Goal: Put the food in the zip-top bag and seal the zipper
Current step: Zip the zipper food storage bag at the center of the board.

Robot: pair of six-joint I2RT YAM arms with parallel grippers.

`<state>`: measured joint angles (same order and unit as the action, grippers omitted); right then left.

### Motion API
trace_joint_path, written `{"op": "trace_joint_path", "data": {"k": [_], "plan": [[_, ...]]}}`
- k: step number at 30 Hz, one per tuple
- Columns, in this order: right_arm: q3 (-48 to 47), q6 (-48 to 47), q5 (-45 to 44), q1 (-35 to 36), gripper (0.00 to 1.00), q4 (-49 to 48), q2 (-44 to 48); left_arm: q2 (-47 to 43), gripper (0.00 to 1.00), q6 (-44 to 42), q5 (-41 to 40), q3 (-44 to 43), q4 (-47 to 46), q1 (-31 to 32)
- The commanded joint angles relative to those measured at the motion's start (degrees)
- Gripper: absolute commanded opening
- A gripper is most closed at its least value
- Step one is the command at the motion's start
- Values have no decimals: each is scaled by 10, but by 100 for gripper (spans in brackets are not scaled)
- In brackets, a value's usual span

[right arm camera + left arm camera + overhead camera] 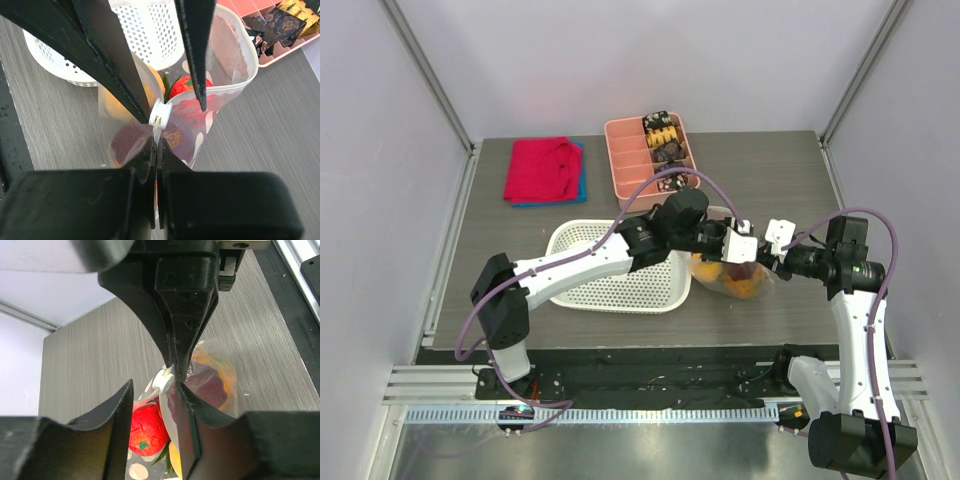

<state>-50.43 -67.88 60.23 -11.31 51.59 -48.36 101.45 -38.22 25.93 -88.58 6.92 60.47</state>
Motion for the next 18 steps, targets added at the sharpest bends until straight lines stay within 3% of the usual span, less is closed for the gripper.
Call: {"op": "trace_joint_path", "data": {"k": [1,7,8,11,18], "plan": [[-5,-21,21,2,1,4,6,6,36,-28,23,-20,-7,6],[-5,-23,16,2,1,8,10,9,19,-47,23,-23,11,6],[-5,-23,16,2,1,9,9,9,11,-48,18,-22,13,5],[-4,-24,14,2,1,11,10,6,0,-56,12,-14,21,6],[-4,-44,9,2,1,24,15,6,0,-52,-1,-3,24,-8]]}}
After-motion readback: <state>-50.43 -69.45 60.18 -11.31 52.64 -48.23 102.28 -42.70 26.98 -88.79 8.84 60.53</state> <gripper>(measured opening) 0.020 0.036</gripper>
